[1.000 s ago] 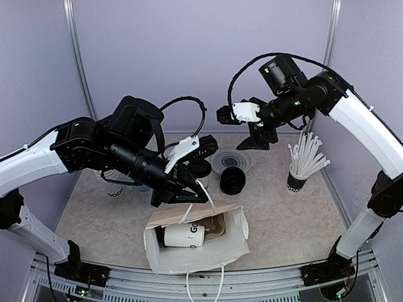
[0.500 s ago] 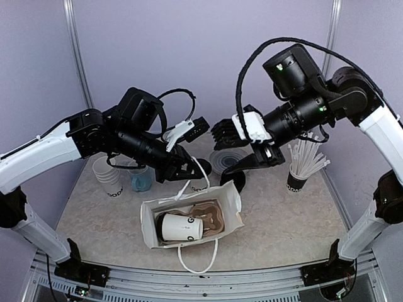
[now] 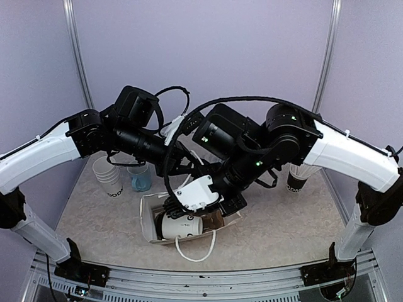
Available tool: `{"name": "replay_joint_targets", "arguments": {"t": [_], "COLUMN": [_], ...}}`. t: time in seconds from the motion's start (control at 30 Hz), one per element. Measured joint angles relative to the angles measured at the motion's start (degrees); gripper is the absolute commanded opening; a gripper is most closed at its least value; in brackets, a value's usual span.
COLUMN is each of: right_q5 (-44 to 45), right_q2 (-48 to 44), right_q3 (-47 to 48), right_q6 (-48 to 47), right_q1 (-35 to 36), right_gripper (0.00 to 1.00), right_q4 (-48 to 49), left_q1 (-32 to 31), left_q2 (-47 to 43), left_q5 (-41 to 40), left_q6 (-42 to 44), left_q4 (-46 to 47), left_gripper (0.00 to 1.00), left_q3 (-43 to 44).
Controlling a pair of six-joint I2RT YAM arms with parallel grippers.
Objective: Pack the takeout coffee
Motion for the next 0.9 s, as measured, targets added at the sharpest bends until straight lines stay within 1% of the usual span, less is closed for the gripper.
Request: {"name": "replay_joint_targets", "arguments": {"t": [0.23,0.27,0.37,0.47,0.6,0.7,0.77,0.8,0.9], "right_q5": [9.05,9.84,12.57,14.53,16.02,17.2,17.92,18.32,19.58], "right_q2": [4.33,4.61,4.72,4.72,3.61,0.68,-1.14,-1.9,-3.17], "right_q3": [-3.28,-4.11,-8.02,-10.38,-13.99,-20.11,-23.67,-25.16,-28.2], "right_q6": [1.16,1.22,1.29,1.25,0.24,-1.4,-2.27,-2.64,-3.78], "right_q1": [2.23,2.47,3.13,3.43,3.48,3.48,3.48,3.5,3.5], "right_gripper": [0.15,0.15,0.15,0.16,0.2,0.28,0.38,0.4,0.49], "right_q4": [4.04,4.42,5.64,6.62,9.66,12.96,15.02,15.82,18.69], "left_q1": [0.07,0.07,0.07,0.07,0.07,0.09,0.09,0.09,0.46], "left_q2": [-5.14,-5.53,-5.84,-5.84,-6.95,-11.58,-15.72,-17.84,-22.75], "left_q5": [2.84,3.34,4.68,5.4,4.26,3.06,2.6,2.45,1.09], "left_q6": [-2.45,-2.86,-3.87,-4.59,-4.33,-3.3,-2.47,-2.03,-1.38], "left_q4": [4.63,5.2,6.47,6.47,6.54,7.19,8.13,8.61,10.49], "left_gripper": [0.0,0.03,0.21,0.46,0.65,0.71,0.75,0.76,0.77], "left_q3": [-6.34,-7.15,-8.57,-9.14,-9.64,-12.09,-13.49,-14.01,-15.65]}}
